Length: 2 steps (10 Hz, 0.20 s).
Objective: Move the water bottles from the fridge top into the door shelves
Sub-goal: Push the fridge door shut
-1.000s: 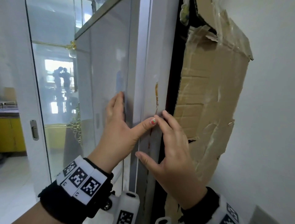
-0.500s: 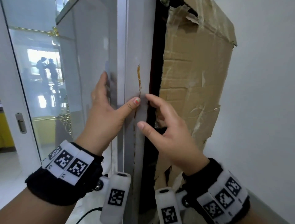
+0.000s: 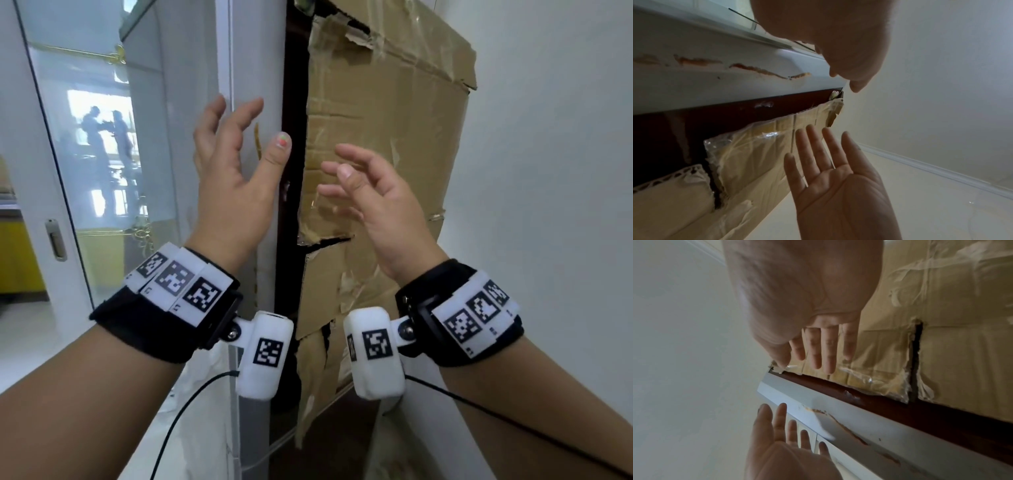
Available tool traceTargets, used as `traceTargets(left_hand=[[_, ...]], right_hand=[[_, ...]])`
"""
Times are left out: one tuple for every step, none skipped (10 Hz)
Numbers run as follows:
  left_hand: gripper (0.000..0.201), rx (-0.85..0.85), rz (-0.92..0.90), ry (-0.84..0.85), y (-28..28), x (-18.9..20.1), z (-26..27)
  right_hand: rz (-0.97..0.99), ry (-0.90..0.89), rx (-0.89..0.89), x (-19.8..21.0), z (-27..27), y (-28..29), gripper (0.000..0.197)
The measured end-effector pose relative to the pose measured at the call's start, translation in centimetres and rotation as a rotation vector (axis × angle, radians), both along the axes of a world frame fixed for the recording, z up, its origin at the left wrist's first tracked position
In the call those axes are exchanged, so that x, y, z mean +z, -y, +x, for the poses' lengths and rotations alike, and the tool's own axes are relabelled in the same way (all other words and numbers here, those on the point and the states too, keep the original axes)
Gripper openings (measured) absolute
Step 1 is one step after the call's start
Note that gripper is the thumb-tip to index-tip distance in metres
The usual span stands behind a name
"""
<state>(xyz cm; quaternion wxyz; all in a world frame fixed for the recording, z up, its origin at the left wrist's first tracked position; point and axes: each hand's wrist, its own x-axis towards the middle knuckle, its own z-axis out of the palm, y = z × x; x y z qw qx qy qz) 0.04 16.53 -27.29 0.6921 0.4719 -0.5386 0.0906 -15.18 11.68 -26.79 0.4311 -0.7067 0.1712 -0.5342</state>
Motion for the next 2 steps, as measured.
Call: traceTargets(left_hand=[[0.027, -0.002, -0.055, 0.021, -0.1, 0.7, -1.1], [0.025, -0.034, -0.102, 0.046, -0.4, 1.2, -2.1]], right_hand=[[0.003, 0.060, -0.007, 0.8, -1.2, -0.2, 0.027], [0.002, 0.106, -0.032, 1.1, -2.5, -0.2, 0.021]])
